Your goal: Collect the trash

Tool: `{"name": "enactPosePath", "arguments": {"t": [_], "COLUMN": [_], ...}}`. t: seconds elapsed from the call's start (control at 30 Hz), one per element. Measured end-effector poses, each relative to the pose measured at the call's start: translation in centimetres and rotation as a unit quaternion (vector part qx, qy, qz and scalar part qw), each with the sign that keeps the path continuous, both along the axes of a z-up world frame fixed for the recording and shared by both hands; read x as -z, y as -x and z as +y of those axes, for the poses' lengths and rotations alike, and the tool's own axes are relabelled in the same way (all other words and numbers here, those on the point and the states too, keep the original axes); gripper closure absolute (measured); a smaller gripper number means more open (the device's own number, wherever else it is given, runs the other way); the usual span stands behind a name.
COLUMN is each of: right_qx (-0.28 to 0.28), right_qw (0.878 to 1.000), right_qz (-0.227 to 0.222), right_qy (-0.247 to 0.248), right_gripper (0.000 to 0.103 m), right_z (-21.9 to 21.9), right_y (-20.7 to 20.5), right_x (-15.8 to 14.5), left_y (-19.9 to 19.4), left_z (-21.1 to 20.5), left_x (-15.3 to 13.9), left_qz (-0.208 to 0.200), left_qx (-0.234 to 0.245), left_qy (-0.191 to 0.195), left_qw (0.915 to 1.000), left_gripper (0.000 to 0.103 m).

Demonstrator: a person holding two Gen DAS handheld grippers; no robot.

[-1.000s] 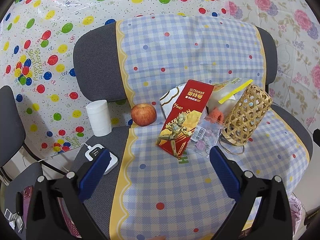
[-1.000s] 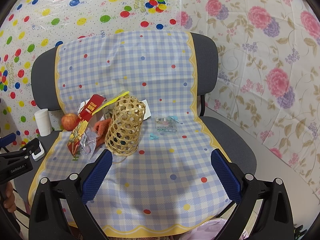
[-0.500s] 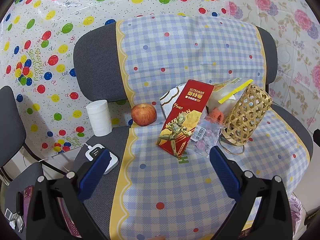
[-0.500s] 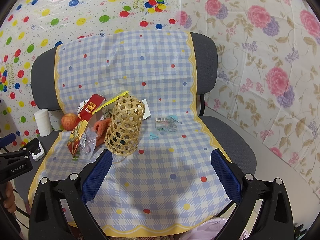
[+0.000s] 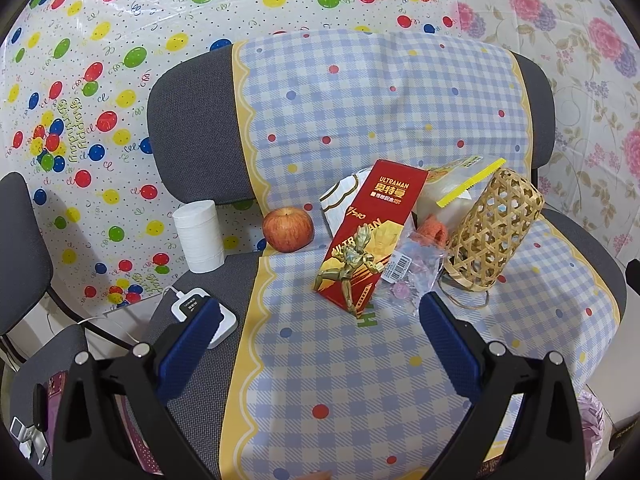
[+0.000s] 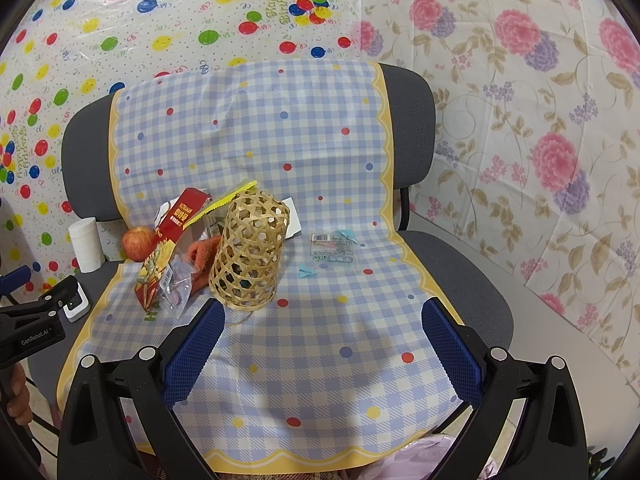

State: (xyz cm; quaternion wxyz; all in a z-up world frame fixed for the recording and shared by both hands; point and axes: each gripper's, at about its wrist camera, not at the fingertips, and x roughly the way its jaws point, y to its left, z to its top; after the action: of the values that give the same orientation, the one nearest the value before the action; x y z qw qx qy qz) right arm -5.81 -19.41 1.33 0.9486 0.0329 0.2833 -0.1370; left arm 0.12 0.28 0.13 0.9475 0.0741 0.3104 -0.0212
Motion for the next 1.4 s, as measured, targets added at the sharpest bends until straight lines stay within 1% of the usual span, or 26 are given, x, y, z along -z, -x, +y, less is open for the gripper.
{"name": "enactPosePath", "arguments": {"t": [0.57, 0.77, 0.93, 1.0, 1.07, 1.17, 1.2, 1.33, 1.4], "right_qx": [-0.002, -0.006, -0.013, -0.013, -0.020, -0.037, -0.041, -0.038, -0.034], "right_qw": [1.000, 1.000, 1.000, 1.000, 0.999, 0.998, 0.998, 0.999, 0.999], "right_qz": [-0.001, -0.001, -0.003, -0.005, -0.015, -0.029, -0.024, -0.007, -0.005], "right_qy": [0.000, -0.008, -0.017, -0.028, -0.044, -0.044, -0.040, -0.030, -0.029], "right_gripper": [0.006, 0.006, 0.006, 0.006, 0.006, 0.006, 0.006, 0.006, 0.006], "right_z": [0.1, -0.2, -0.4, -0.8, -1.1, -0.9, -0.7, -0.5, -0.7], "right_y": [0.2, -0.3, -1.8, -2.4, -3.0, -3.8, -4.3, -5.8, -6.4], "right_x": [0.0, 0.7, 1.9, 2.4, 2.8, 3.3, 3.7, 4.6, 4.9], "left_y": [-0.2, -1.5, -3.1, -3.7, -4.2, -4.9, -5.2, -6.4, -7.2], "left_z": [0.2, 1.1, 1.8, 2.1, 2.0, 1.7, 1.6, 1.3, 0.6], "left_x": [0.0, 0.2, 1.5, 2.0, 2.6, 3.8, 4.3, 5.8, 6.5], "left_qz": [0.001, 0.006, 0.017, 0.019, 0.018, 0.018, 0.018, 0.024, 0.027], "left_qx": [-0.001, -0.008, -0.013, -0.015, -0.014, -0.006, -0.003, 0.022, 0.034], "left_qy": [0.000, -0.001, 0.008, 0.010, 0.008, -0.010, -0.013, -0.001, -0.013], "left_qw": [1.0000, 1.0000, 0.9997, 0.9997, 0.9997, 0.9998, 0.9997, 0.9995, 0.9990], "left_gripper": [0.006, 0.006, 0.006, 0.006, 0.006, 0.006, 0.006, 0.006, 0.006]}}
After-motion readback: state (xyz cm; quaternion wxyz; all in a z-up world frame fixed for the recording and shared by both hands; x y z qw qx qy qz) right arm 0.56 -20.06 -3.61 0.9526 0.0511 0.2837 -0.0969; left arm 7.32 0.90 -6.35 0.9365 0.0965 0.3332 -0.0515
